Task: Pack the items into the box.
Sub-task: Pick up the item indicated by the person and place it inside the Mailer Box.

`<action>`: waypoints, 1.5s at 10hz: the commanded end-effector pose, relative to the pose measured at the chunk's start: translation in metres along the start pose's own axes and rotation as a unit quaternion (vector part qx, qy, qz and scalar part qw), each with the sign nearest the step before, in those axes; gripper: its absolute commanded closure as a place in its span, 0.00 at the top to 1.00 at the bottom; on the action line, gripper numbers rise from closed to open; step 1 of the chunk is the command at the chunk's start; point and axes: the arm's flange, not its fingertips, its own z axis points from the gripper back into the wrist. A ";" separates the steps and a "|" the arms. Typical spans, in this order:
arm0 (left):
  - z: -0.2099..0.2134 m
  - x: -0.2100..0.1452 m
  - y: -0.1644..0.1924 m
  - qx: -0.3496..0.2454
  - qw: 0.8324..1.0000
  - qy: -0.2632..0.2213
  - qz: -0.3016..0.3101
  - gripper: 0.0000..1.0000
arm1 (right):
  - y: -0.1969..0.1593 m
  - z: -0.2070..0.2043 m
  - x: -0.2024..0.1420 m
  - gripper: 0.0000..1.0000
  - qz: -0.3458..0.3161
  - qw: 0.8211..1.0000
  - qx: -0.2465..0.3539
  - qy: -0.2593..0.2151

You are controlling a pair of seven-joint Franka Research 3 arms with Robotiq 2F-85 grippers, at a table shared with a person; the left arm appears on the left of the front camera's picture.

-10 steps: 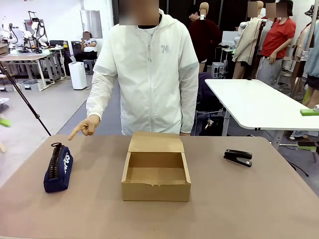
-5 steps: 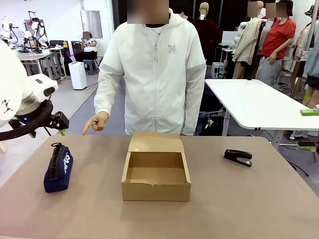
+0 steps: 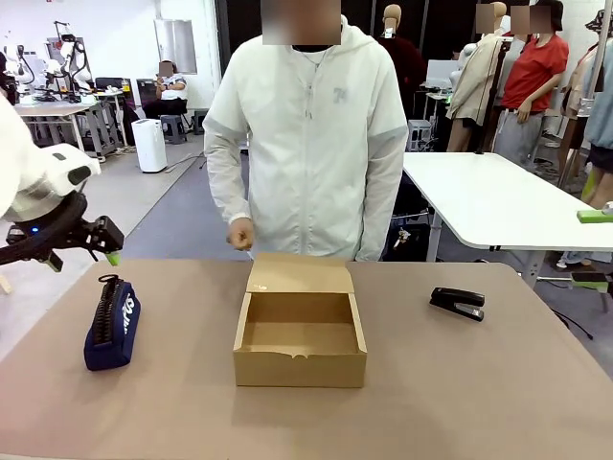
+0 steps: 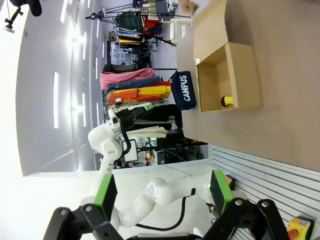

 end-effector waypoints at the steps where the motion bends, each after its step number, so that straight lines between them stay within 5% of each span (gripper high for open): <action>1: -0.036 0.047 0.001 0.037 0.997 0.063 0.021 1.00 | 0.001 0.002 -0.002 1.00 0.000 1.000 -0.003 0.004; 5: -0.104 0.086 0.038 0.029 0.987 0.144 0.062 1.00 | 0.001 0.002 -0.002 1.00 0.000 1.000 -0.003 0.004; 15: -0.197 0.057 0.034 0.003 0.979 0.202 0.032 1.00 | 0.001 0.002 -0.002 1.00 0.000 1.000 -0.003 0.004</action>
